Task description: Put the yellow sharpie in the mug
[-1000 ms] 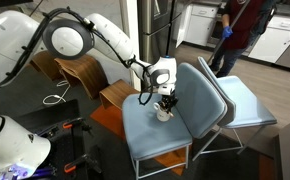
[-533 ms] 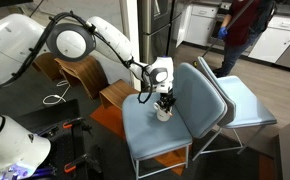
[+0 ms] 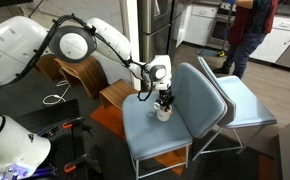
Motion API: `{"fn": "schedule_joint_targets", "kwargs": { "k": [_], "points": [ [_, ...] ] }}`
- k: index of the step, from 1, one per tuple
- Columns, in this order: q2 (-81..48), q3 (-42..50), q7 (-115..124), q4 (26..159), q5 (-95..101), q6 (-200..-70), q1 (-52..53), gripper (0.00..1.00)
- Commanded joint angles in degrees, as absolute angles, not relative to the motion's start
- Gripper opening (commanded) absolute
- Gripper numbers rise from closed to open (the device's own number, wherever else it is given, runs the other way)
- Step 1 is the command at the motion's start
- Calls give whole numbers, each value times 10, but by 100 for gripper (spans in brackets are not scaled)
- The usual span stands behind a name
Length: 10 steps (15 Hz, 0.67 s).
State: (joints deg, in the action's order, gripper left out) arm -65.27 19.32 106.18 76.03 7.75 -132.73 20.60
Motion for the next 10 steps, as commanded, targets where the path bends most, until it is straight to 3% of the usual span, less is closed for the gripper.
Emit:
{"fn": "schedule_joint_targets", "kwargs": {
  "k": [1, 4, 5, 7, 10],
  "points": [
    [-669, 192, 1086, 731, 105, -1293, 214, 3],
    [-676, 192, 1096, 722, 116, -1292, 220, 3],
    [-677, 191, 1100, 720, 120, -1291, 220, 37],
    [-678, 191, 1107, 717, 123, -1292, 219, 43],
    [-672, 189, 1110, 720, 121, -1297, 215, 67]
  ]
}}
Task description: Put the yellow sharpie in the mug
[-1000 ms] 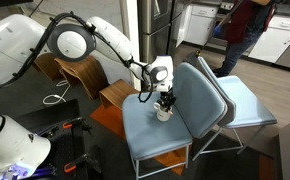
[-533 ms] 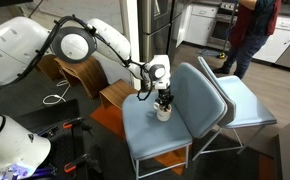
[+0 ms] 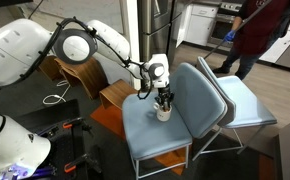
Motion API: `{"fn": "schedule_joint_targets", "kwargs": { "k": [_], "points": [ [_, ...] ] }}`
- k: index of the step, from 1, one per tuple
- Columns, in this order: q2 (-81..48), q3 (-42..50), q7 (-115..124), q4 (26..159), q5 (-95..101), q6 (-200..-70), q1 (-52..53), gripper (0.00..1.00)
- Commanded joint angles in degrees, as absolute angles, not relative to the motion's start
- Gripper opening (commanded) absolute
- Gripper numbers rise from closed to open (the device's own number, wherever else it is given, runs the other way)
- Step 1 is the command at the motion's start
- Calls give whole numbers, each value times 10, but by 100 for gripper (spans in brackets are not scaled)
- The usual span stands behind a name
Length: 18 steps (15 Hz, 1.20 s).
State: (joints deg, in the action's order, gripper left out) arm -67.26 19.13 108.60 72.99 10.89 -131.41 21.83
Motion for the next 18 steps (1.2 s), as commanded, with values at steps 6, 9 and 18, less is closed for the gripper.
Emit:
{"fn": "schedule_joint_targets", "kwargs": {
  "k": [6, 9, 18],
  "points": [
    [-616, 120, 1022, 764, 86, -1347, 162, 100],
    [-586, 93, 973, 784, 70, -1351, 139, 100],
    [-522, 97, 932, 885, 71, -1394, 135, 100]
  ]
}}
